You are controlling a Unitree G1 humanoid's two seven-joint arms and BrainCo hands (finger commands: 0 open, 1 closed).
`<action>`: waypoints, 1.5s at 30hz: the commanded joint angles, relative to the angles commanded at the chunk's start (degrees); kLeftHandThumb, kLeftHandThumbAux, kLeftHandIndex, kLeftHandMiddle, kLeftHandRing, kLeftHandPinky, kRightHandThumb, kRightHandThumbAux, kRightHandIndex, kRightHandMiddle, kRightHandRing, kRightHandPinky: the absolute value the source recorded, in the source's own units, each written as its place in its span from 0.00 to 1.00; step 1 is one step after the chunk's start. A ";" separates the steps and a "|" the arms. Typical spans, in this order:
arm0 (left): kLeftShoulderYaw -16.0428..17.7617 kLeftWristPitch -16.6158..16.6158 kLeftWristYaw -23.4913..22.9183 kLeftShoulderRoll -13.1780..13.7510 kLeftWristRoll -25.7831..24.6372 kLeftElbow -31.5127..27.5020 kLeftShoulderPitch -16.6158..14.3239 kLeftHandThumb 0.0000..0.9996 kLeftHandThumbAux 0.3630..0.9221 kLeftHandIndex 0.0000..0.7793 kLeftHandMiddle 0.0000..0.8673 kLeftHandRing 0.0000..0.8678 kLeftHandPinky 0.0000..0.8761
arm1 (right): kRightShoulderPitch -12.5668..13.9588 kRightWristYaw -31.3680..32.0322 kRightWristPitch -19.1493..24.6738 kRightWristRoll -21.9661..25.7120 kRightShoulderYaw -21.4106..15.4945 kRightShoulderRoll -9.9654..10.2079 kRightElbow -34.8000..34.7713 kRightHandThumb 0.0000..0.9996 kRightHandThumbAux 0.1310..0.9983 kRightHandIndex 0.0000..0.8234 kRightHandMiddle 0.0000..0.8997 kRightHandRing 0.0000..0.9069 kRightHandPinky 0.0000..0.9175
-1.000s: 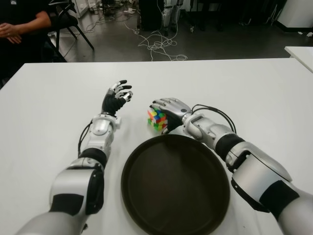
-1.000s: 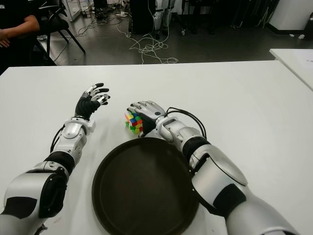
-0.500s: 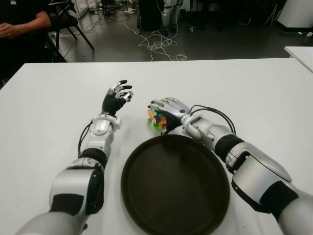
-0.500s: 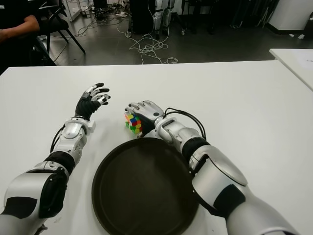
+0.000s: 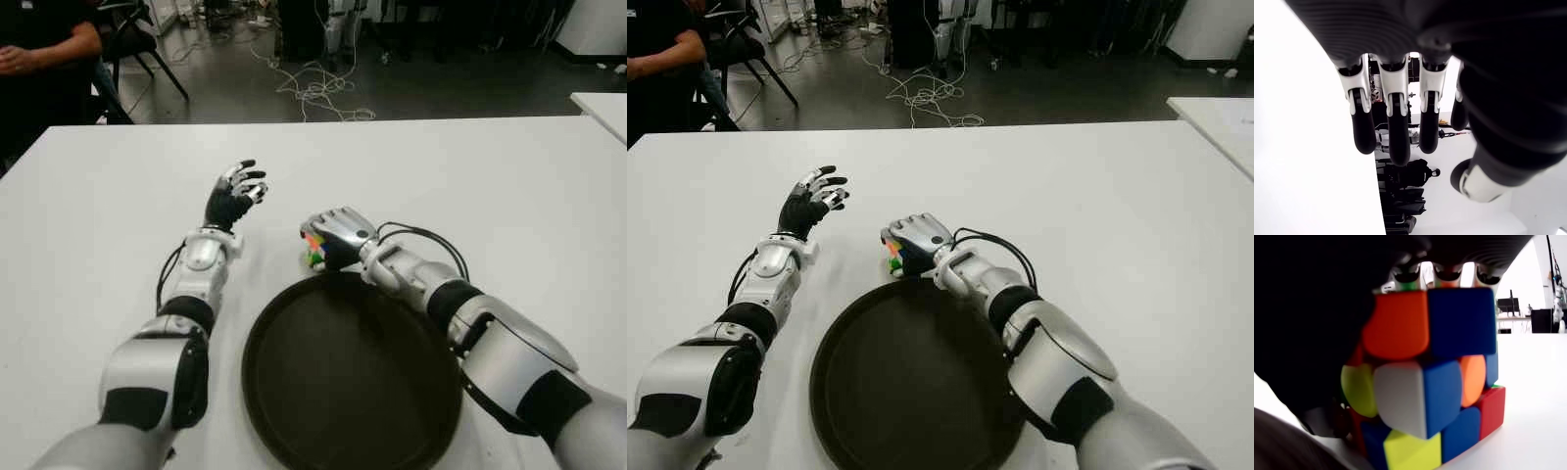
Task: Pick up the Rubik's Cube and put it in the plate
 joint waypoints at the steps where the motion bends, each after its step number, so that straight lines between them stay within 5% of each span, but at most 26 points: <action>1: -0.09 -0.07 0.11 0.04 0.12 0.00 0.01 0.33 0.73 0.25 0.33 0.37 0.37 | -0.11 -0.07 -0.17 0.04 -0.17 -0.19 -0.23 0.69 0.70 0.50 0.57 0.58 0.56; 24: -0.90 -1.18 0.03 0.46 0.71 0.07 0.34 0.31 0.72 0.25 0.33 0.36 0.36 | 0.70 -4.46 -0.61 1.75 -3.39 -1.06 -1.67 0.70 0.69 0.50 0.53 0.58 0.59; 29: -1.19 -1.46 0.46 0.50 1.03 0.04 0.41 0.31 0.71 0.25 0.33 0.36 0.37 | 0.80 -4.70 -0.46 1.55 -3.90 -1.05 -1.74 0.80 0.66 0.45 0.55 0.57 0.58; 45: -0.40 -1.28 0.25 0.30 0.56 0.16 0.41 0.33 0.73 0.25 0.33 0.36 0.37 | 0.77 -5.68 -1.27 1.69 -5.06 -1.55 -2.15 0.83 0.65 0.44 0.59 0.63 0.68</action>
